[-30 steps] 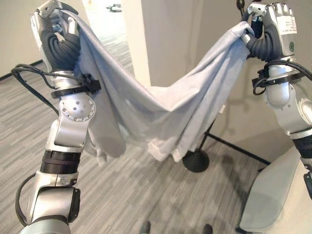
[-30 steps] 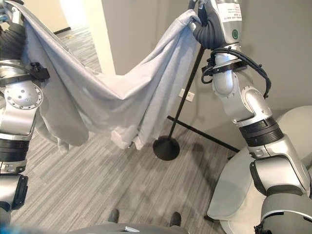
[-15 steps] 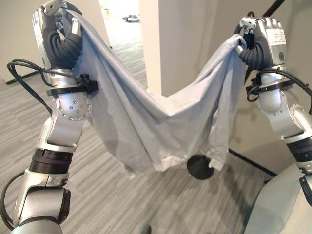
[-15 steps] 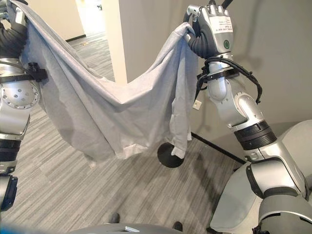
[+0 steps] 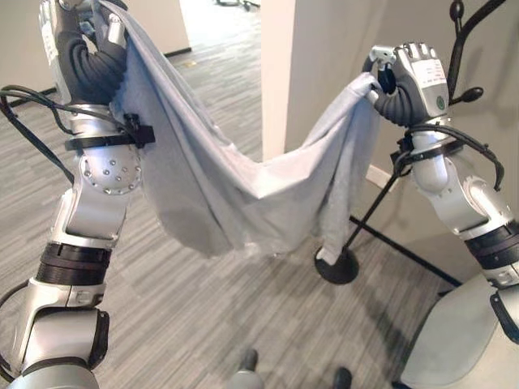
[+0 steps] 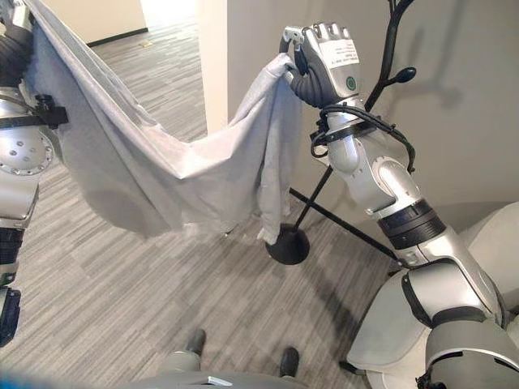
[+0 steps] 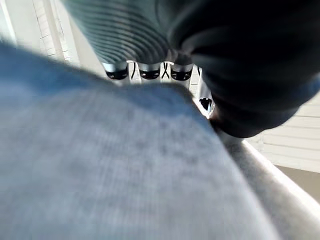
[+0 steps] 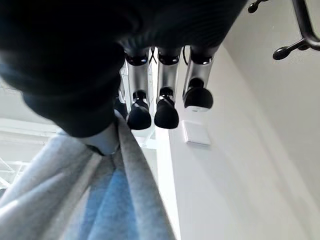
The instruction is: Hang the clothes on the sofa on the clothes rack.
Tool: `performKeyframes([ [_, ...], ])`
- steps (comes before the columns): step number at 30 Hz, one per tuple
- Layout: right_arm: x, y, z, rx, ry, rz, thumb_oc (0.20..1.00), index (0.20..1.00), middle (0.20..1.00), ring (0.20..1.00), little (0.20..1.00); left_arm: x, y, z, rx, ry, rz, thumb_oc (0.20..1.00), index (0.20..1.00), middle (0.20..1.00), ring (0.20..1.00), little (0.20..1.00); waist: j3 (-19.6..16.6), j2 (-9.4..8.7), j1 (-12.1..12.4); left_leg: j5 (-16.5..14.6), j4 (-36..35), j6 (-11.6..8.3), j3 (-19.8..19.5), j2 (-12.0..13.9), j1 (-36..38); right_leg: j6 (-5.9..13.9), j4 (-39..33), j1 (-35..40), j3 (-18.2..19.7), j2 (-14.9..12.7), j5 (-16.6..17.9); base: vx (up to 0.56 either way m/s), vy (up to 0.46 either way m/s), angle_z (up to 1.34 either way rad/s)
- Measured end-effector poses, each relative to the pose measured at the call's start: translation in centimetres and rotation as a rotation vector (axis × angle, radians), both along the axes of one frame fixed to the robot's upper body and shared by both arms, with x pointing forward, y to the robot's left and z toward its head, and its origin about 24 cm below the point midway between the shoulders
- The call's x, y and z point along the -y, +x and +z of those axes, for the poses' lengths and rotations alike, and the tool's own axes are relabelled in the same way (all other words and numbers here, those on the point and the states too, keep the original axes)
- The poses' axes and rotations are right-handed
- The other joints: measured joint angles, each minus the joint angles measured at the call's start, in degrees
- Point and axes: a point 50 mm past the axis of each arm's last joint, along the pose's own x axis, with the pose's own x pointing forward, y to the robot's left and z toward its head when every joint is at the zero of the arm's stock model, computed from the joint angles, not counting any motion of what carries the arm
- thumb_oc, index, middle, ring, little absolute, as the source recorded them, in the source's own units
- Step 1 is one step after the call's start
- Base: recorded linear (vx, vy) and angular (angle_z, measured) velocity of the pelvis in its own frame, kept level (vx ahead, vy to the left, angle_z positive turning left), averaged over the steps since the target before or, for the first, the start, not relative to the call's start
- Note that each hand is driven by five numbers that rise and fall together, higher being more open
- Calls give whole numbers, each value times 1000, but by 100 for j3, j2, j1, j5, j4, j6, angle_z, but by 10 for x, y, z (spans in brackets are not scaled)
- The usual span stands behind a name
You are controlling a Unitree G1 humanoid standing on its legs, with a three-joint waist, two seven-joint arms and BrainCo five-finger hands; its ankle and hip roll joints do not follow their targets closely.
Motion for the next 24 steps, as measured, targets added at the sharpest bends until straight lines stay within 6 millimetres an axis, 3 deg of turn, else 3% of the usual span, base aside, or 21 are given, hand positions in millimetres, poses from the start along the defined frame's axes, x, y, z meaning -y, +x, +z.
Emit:
performKeyframes([
  [5, -5, -1, -10, -28, 64, 22, 200, 200, 200, 200, 200, 0, 0, 0, 0, 4, 2, 200, 200, 200, 200, 200, -195, -245, 16, -139, 6, 35, 124, -19, 170, -22, 15, 100, 7, -32, 109, 83, 41, -10],
  [6, -5, -1, -12, -39, 70, 23, 200, 200, 200, 200, 200, 0, 0, -1, -6, 2, 5, 200, 200, 200, 200, 200, -238, -299, 23, -164, 7, 22, 155, 20, 224, 122, 18, 123, 20, -2, 349, 64, -6, -14],
  [12, -2, 1, -18, -64, 70, -1, 200, 200, 200, 200, 200, -2, 3, -14, -49, -28, 11, 200, 200, 200, 200, 200, -251, -119, -16, -181, -137, -8, 252, 251, 434, 127, 21, 185, 65, 234, 349, 19, -31, -14],
  [24, 2, 4, -24, -92, 74, -23, 200, 200, 200, 200, 200, -5, 4, -24, -86, -42, 27, 200, 200, 200, 200, 200, -302, 113, -28, -78, -306, -91, 314, 382, 572, 69, 14, 204, 92, 349, 353, -33, -32, -3],
])
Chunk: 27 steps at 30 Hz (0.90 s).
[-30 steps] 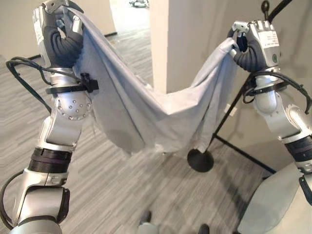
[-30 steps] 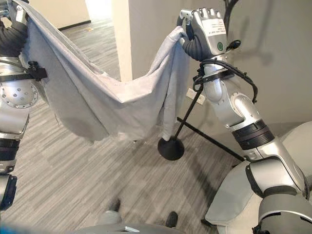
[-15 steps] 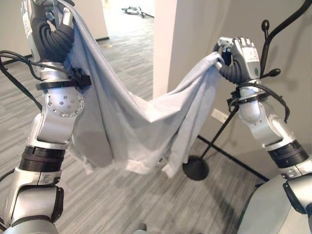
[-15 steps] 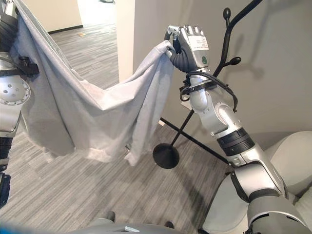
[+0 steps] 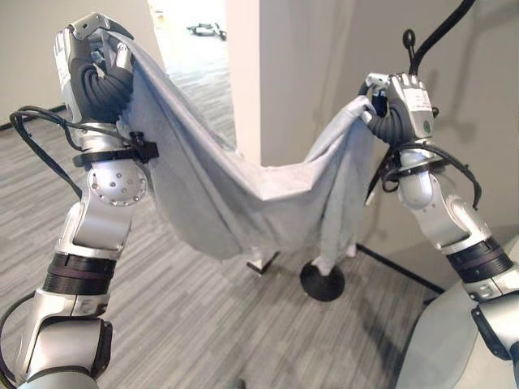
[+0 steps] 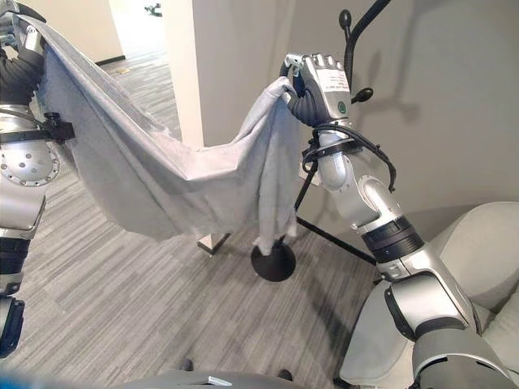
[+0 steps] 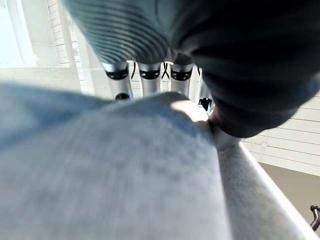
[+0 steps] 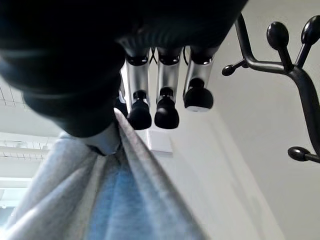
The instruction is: Hang the clothes on the sofa on the clothes rack.
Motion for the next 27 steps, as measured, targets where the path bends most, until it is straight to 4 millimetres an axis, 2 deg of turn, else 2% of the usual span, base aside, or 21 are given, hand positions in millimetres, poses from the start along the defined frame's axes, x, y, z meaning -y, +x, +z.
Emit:
performKeyframes([
  [6, 7, 3, -1, -12, -10, -32, 200, 200, 200, 200, 200, -2, -1, 2, 9, -6, 6, 200, 200, 200, 200, 200, 0, 1, -183, 86, -128, -3, 7, 21, 99, -20, -11, 23, 18, 23, 0, 0, -5, 0],
  [11, 28, 1, 9, 24, 34, -100, 200, 200, 200, 200, 200, -1, -2, 2, 13, -5, 3, 200, 200, 200, 200, 200, -1, 25, -309, 134, -298, 2, 37, 25, 307, -19, -12, 129, 49, 27, 0, 0, -1, -4],
  [16, 58, 3, 0, -18, 91, -202, 200, 200, 200, 200, 200, -1, -2, 2, 11, -4, 1, 200, 200, 200, 200, 200, -30, 81, -427, 139, -413, 3, 150, 31, 552, -14, -8, 249, 140, 37, -3, 0, 3, -9],
  [17, 68, 5, -1, -37, 86, -240, 200, 200, 200, 200, 200, 0, -1, 2, 5, -1, 0, 200, 200, 200, 200, 200, -48, 113, -480, 136, -415, 2, 173, 29, 579, -14, -3, 256, 169, 38, -2, -18, 12, -12],
  [20, 87, 5, 1, -48, 68, -308, 200, 200, 200, 200, 200, 2, 2, 1, -12, 11, -8, 200, 200, 200, 200, 200, -75, 153, -551, 136, -417, 2, 190, 42, 594, -14, -6, 257, 195, 55, -2, -22, 12, -6],
  [21, 93, 7, 4, -47, 54, -333, 200, 200, 200, 200, 200, 2, 3, 2, -14, 17, -7, 200, 200, 200, 200, 200, -85, 166, -634, 136, -416, 2, 197, 51, 597, -17, -4, 253, 215, 67, 1, -14, 11, -4],
  [27, 108, 12, 32, 3, 82, -390, 200, 200, 200, 200, 200, 9, 11, 7, -24, 44, -21, 200, 200, 200, 200, 200, -158, 221, -664, 130, -418, -8, 317, 85, 593, 0, -23, 170, 319, 104, -15, -4, 4, -10],
])
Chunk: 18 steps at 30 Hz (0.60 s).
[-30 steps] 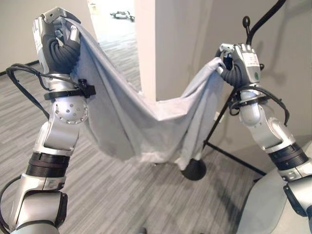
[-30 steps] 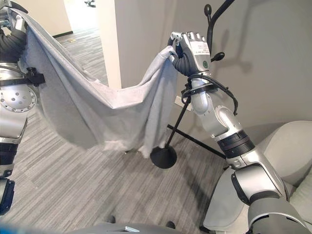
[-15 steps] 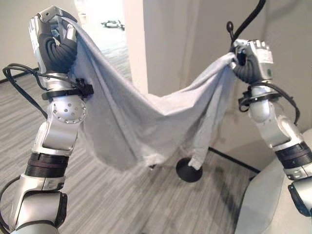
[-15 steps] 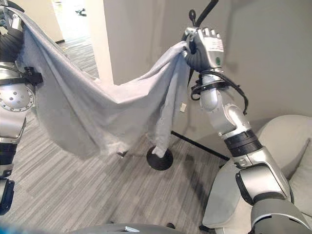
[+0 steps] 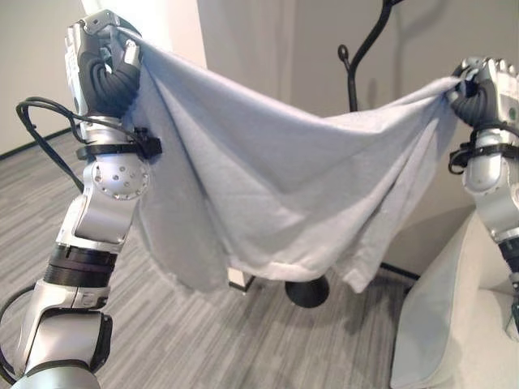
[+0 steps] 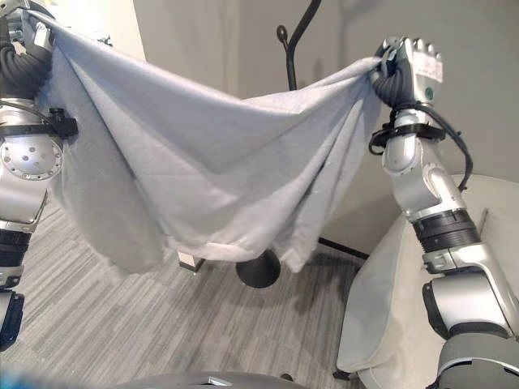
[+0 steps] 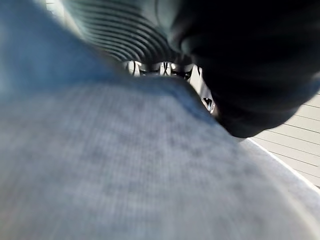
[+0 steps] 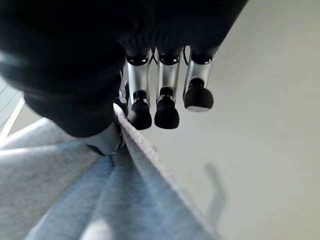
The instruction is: Hang the clothes on the sofa on the clothes rack.
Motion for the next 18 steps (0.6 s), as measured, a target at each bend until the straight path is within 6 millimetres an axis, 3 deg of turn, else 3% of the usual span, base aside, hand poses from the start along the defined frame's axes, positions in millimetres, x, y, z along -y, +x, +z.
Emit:
performKeyframes([
  [8, -3, 23, 34, -26, -46, -55, 200, 200, 200, 200, 200, 4, 18, 19, -26, 107, 44, 200, 200, 200, 200, 200, -70, -41, -121, -8, 2, -13, 23, 9, -12, -24, 7, -30, 29, 13, 22, -1, 3, -1],
  [12, -8, 28, 67, 9, -37, -61, 200, 200, 200, 200, 200, 6, 23, 41, -9, 184, 83, 200, 200, 200, 200, 200, -198, -44, -123, -9, 2, -13, 41, 10, -62, -20, 25, -91, 45, 18, 41, -1, 0, -1],
  [15, -11, 32, 69, -14, -61, -73, 200, 200, 200, 200, 200, 6, 29, 45, -30, 230, 115, 200, 200, 200, 200, 200, -244, -50, -122, -11, 2, -16, 47, 13, -65, -19, 27, -94, 49, 22, 40, 0, 0, 0],
  [18, -19, 40, 83, -37, -64, -99, 200, 200, 200, 200, 200, 6, 42, 64, -52, 288, 187, 200, 200, 200, 200, 200, -260, -40, -127, -11, 2, -18, 47, 19, -76, -20, 25, -103, 43, 22, 39, 0, 0, 0],
])
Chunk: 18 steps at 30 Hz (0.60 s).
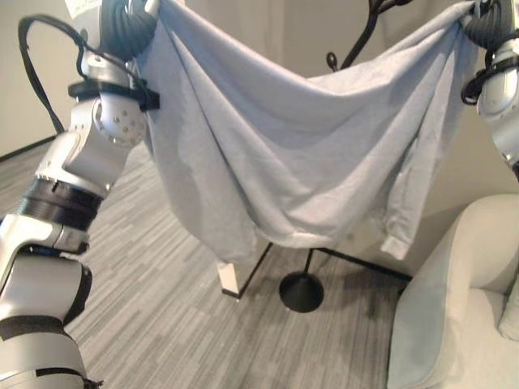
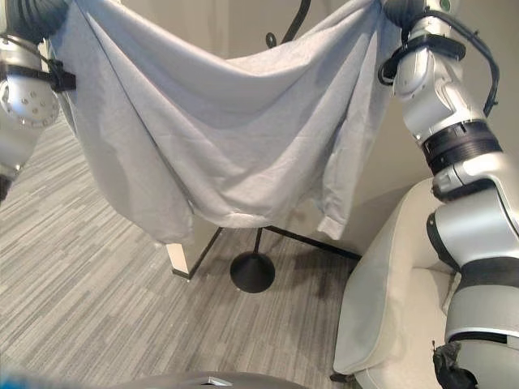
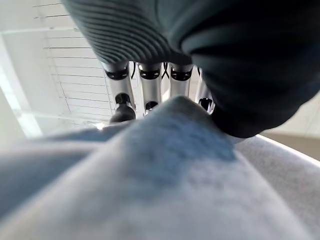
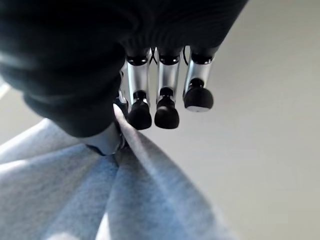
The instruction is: Hang the clothes on the sofa on the clothes rack.
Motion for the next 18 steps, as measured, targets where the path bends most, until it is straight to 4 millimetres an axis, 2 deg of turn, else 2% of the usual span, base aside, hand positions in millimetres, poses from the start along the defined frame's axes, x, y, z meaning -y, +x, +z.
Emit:
performKeyframes([
  [3, -5, 4, 6, -16, 30, -4, 200, 200, 200, 200, 200, 4, 6, 14, -4, 51, 41, 200, 200, 200, 200, 200, -71, 0, -2, -1, 0, -3, 1, 2, -36, 1, 0, -34, -8, -3, -2, 0, 0, 0],
  [6, -9, 11, 3, -58, 89, -3, 200, 200, 200, 200, 200, 7, 16, 27, -34, 69, 92, 200, 200, 200, 200, 200, -231, 5, -9, -2, 1, -3, 10, -1, -87, 0, 1, -97, 0, -5, -1, 0, 0, 0],
  [11, -7, 17, -7, -104, 165, -11, 200, 200, 200, 200, 200, 13, 25, 30, -70, 84, 131, 200, 200, 200, 200, 200, -383, -2, 1, -3, 1, -6, 3, -5, -167, -8, 1, -172, -12, -11, -28, 0, 0, 0],
  [15, -8, 15, 2, -99, 168, 0, 200, 200, 200, 200, 200, 25, 28, 38, -86, 86, 104, 200, 200, 200, 200, 200, -412, 8, -14, 18, 7, -1, -23, -11, -309, -23, 3, -297, -24, -13, -12, 1, -1, 1],
  [18, -3, 14, 1, -100, 192, 4, 200, 200, 200, 200, 200, 24, 28, 35, -90, 82, 97, 200, 200, 200, 200, 200, -412, 8, -41, 10, 31, -10, -37, -12, -353, -23, 3, -323, -34, -12, -11, 35, -10, 1],
])
